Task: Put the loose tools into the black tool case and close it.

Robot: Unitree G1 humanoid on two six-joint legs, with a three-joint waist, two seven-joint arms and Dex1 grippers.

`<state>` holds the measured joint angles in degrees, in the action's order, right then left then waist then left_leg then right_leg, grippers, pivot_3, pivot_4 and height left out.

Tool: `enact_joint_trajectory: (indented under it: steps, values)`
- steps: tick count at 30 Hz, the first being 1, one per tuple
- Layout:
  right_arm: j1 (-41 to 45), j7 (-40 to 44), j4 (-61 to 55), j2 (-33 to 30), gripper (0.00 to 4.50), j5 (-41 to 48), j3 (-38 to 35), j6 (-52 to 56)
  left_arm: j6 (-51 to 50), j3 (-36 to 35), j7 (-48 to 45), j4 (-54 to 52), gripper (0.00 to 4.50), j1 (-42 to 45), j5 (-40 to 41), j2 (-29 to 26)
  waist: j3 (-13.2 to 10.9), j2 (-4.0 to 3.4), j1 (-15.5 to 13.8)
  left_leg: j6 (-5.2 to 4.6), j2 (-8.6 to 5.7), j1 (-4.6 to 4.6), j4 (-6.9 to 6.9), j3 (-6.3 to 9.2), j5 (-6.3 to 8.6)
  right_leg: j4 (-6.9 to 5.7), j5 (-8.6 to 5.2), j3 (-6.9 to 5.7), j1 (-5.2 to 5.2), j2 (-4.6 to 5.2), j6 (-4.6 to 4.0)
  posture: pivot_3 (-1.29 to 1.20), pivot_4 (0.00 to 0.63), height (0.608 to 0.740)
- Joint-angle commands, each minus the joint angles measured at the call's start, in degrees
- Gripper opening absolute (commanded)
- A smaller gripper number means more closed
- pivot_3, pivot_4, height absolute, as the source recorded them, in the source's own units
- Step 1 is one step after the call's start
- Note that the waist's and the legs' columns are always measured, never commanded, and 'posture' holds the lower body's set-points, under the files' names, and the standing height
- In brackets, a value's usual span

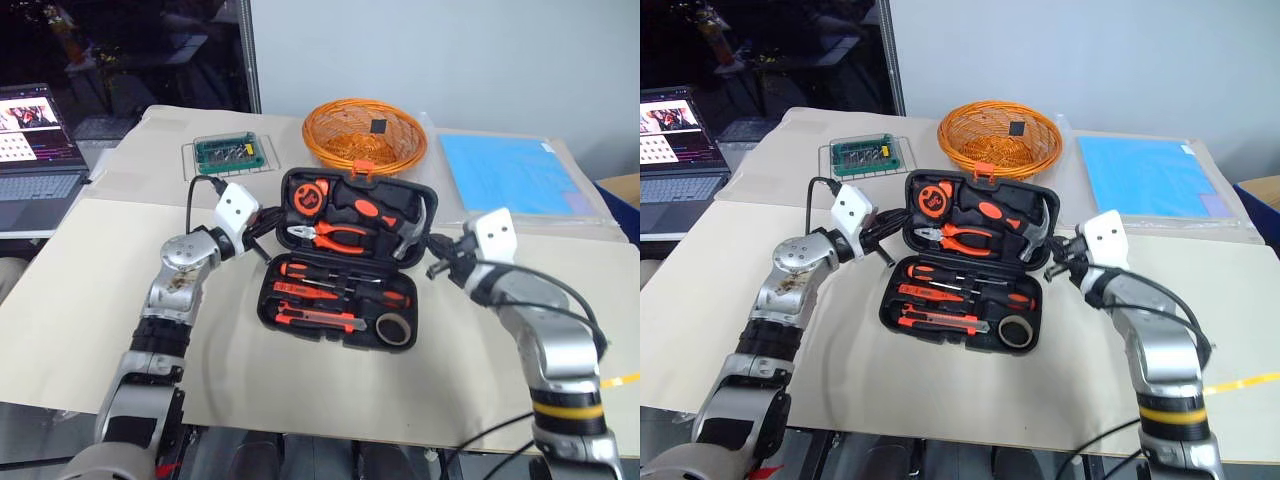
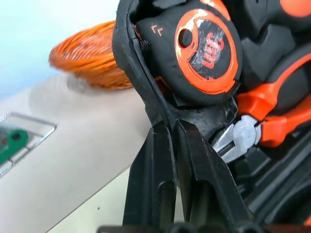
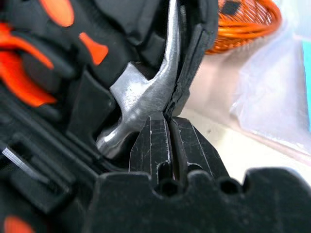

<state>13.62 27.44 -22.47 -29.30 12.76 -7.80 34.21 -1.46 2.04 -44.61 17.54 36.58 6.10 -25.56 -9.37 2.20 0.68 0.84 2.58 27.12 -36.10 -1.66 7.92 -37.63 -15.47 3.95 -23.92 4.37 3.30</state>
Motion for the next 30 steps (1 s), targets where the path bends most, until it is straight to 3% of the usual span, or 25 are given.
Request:
enact_joint_trajectory:
  steps: [1,5,7,8,13,15,16,19,20,22,26,30]
  values:
    - [-6.4,4.6,-10.4,-3.6,0.0,2.7,-2.1,-2.4,-3.3,1.4,-6.9,-8.8,1.32,-5.2,2.7,-4.1,0.0,-0.01,0.1,0.0,0.0,-0.18,-0.01,-0.01,-0.01,0.0,0.0,0.0,0.18,-0.01,-0.01,0.0,0.15,0.74]
    - [-10.3,6.0,-14.6,-6.1,0.0,3.8,-4.4,-2.6,-8.9,-2.5,-10.4,-13.4,2.92,-8.6,7.4,-9.3,0.0,-0.01,0.5,0.02,0.17,-1.09,0.1,-0.1,0.0,0.13,-0.14,-0.01,0.98,-0.05,-0.18,0.0,0.15,0.74]
    - [-15.3,9.3,-19.3,-10.9,0.7,2.9,-5.2,-0.7,-15.4,-5.1,-14.2,-15.6,3.62,-11.5,11.2,-14.2,0.0,-0.05,0.4,0.08,0.23,-1.09,0.11,-0.1,-0.04,0.04,-0.12,-0.01,0.9,-0.09,-0.22,0.0,0.15,0.74]
    - [-17.7,10.5,-21.4,-12.7,0.7,3.4,-6.5,0.5,-17.7,-6.4,-15.9,-16.6,4.01,-12.9,12.9,-16.5,0.0,-0.05,0.4,0.09,0.24,-1.09,0.13,-0.11,-0.06,0.0,-0.13,-0.01,0.88,-0.09,-0.24,0.0,0.15,0.74]
    - [-30.4,19.2,-26.4,-18.3,0.7,7.6,-16.5,3.0,-29.5,-12.7,-22.9,-21.4,4.01,-16.7,23.0,-25.1,0.0,-0.04,0.0,0.08,0.27,-1.11,0.12,-0.11,-0.07,0.01,-0.22,-0.03,0.92,-0.08,-0.28,0.0,0.15,0.74]
    - [-31.4,20.1,-26.3,-18.1,0.7,9.2,-17.3,1.5,-31.0,-13.6,-24.0,-21.1,4.47,-16.5,24.3,-26.9,0.0,-0.02,0.0,0.08,0.24,-1.12,0.11,-0.1,-0.06,0.06,-0.27,-0.05,1.0,-0.03,-0.2,0.0,0.15,0.74]
    - [-31.6,20.4,-26.2,-18.2,0.7,9.7,-16.9,1.3,-31.5,-13.5,-24.4,-21.3,4.49,-16.2,24.8,-27.4,0.0,-0.02,0.0,0.08,0.26,-1.19,0.09,-0.1,-0.06,0.07,-0.27,-0.06,1.08,-0.04,-0.2,0.0,0.15,0.74]
    - [-32.7,22.2,-26.8,-18.9,0.7,11.3,-16.0,1.5,-32.2,-13.2,-24.3,-21.8,4.49,-15.1,25.5,-27.6,0.0,0.0,0.0,0.13,0.28,-1.49,0.11,-0.12,-0.03,0.15,-0.61,-0.07,1.34,-0.01,-0.28,0.0,0.15,0.74]
    - [-32.9,22.4,-26.9,-18.7,0.3,12.1,-15.8,2.0,-32.3,-13.0,-23.6,-22.0,4.5,-14.6,25.4,-27.2,0.0,0.01,0.0,0.46,0.29,-1.62,0.12,-0.14,0.17,0.17,-0.63,-0.08,1.47,0.01,-0.29,0.0,0.15,0.74]
    - [-31.3,20.6,-25.4,-18.1,0.01,11.4,-14.4,2.0,-33.8,-12.8,-21.4,-21.7,4.5,-13.5,25.5,-26.2,0.0,0.01,0.0,0.52,0.33,-1.69,0.13,-0.14,0.21,0.22,-0.63,-0.11,1.57,0.01,-0.32,0.0,0.15,0.74]
    - [-29.0,18.8,-21.8,-16.6,0.01,11.7,-12.2,2.4,-34.3,-12.4,-18.0,-22.1,4.5,-11.7,25.5,-23.7,0.0,0.01,0.0,0.47,0.34,-1.71,0.12,-0.13,0.17,0.45,-0.52,-0.14,1.65,0.01,-0.36,0.0,0.15,0.74]
    - [-32.8,22.8,-25.0,-17.6,0.01,15.2,-11.7,2.8,-36.6,-12.8,-21.8,-24.7,4.5,-13.5,28.4,-25.7,0.0,0.02,0.0,0.09,0.31,-1.62,0.18,-0.14,-0.04,0.5,-0.42,-0.14,1.64,0.0,-0.31,0.0,0.15,0.74]
